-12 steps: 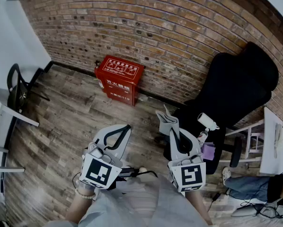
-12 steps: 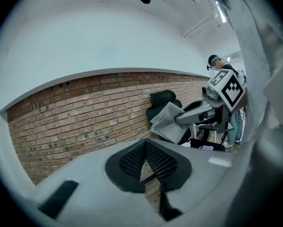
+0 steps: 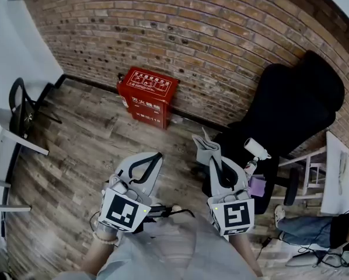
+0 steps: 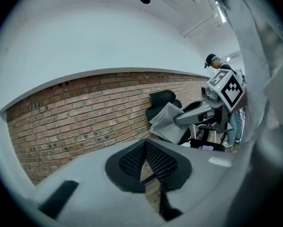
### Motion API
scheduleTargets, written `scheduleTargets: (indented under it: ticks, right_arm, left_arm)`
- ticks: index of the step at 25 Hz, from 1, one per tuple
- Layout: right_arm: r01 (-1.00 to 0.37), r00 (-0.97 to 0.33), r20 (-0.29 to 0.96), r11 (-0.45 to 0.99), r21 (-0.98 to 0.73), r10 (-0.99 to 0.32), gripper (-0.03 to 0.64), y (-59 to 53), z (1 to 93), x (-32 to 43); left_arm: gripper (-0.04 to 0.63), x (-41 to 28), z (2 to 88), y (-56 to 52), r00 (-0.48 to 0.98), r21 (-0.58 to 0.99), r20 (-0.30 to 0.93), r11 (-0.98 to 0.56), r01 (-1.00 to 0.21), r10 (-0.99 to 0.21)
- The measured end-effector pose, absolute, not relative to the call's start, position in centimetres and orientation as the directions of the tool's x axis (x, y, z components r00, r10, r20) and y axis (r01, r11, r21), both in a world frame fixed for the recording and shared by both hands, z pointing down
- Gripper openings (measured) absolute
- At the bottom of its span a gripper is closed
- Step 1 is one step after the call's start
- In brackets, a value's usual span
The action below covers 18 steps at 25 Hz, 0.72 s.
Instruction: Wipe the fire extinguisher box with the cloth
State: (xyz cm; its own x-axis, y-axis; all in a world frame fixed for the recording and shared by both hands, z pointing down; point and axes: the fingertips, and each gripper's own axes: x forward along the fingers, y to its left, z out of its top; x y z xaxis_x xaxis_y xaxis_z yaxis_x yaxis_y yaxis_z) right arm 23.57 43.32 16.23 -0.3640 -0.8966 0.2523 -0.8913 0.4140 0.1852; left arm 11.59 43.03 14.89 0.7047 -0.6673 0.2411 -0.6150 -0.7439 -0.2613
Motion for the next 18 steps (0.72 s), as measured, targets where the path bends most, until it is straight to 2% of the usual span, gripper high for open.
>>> scheduleTargets:
  ticks: [18]
  right_arm:
    - [-0.898,-0.354,0.237,0.400,0.184,-0.905,0.018,43.2,15.7,21.6]
  left_arm:
    - [-0.003,9.3,14.2,43.0,0.704,-0.283,0.222,-0.735,-0.616,-0.675]
